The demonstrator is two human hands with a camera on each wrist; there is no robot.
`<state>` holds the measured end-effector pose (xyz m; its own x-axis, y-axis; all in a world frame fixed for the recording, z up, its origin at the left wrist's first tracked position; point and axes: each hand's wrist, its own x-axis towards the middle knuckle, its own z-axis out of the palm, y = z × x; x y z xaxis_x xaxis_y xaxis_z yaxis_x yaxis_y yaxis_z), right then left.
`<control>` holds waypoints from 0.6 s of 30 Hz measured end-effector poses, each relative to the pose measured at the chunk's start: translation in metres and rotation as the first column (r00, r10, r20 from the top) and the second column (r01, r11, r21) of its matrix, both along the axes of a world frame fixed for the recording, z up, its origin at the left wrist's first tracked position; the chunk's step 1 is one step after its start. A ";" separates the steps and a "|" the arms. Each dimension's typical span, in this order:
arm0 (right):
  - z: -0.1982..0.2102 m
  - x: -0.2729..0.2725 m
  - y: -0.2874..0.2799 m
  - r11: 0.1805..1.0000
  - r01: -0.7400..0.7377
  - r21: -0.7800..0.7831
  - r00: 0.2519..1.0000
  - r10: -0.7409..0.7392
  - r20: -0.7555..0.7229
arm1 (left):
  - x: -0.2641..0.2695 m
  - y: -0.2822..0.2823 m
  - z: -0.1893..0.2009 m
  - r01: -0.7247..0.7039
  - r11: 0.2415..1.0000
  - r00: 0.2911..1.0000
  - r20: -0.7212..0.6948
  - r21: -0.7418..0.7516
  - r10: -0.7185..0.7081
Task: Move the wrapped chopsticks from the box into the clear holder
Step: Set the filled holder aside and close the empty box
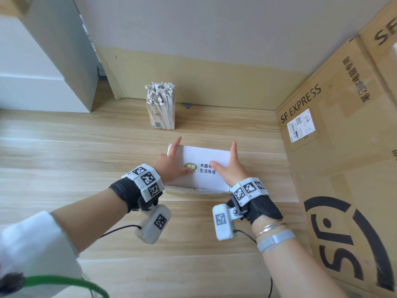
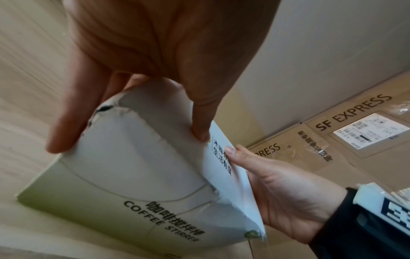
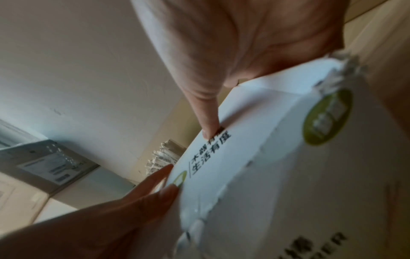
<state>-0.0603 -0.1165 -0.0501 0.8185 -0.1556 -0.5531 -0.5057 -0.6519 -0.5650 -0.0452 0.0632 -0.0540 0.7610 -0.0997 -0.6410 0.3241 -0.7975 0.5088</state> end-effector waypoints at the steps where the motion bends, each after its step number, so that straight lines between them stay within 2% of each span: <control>1: 0.002 0.001 -0.002 1.000 0.016 -0.004 1.000 -0.016 0.011 | 0.003 -0.001 0.002 0.006 1.000 0.999 0.043 -0.019 -0.005; 7: 0.023 0.032 -0.017 0.996 0.090 -0.021 0.986 -0.086 0.144 | 0.035 -0.010 0.018 0.013 0.979 0.963 0.266 -0.204 0.042; 10: 0.032 0.056 -0.025 0.993 0.114 -0.032 0.971 -0.105 0.214 | 0.057 -0.016 0.021 0.033 0.973 0.932 0.358 -0.230 0.053; 18: 0.016 0.115 -0.031 0.995 0.096 0.004 0.943 -0.093 0.319 | 0.101 -0.027 0.010 -0.033 0.976 0.898 0.423 -0.216 0.124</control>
